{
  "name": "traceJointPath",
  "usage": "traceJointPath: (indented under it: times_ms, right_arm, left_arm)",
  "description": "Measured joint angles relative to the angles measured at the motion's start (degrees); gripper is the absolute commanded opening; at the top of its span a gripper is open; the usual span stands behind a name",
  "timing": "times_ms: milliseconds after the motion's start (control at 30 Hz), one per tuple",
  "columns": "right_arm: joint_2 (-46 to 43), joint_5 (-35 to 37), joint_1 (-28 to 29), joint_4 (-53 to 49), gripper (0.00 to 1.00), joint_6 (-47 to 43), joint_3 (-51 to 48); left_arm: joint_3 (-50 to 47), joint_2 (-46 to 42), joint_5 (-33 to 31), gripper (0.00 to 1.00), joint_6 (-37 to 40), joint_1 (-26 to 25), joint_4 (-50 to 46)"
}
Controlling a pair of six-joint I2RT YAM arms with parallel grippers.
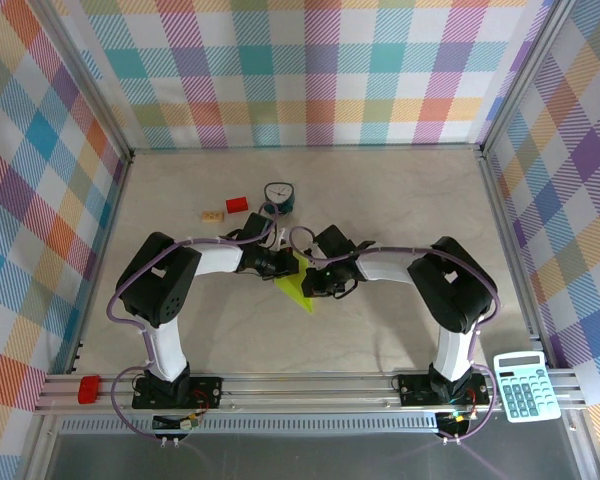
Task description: Fold a paper plane with a square sheet of paper (fold left side to right side)
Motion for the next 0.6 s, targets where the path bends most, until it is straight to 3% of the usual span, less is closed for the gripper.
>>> traceJointPath:
  times_ms: [267, 600]
  right_arm:
    - [-2.69, -3.48, -0.28, -1.31, 0.0, 0.2, 0.39]
    - [0.5, -4.48, -0.28, 2.08, 0.0, 1.7, 2.05]
  left_arm:
    - [-2.58, -0.35, 0.44, 0.0, -2.34, 0.0, 5.33]
    - [-2.97, -0.55, 0.33, 0.0, -2.36, 0.0, 5.88]
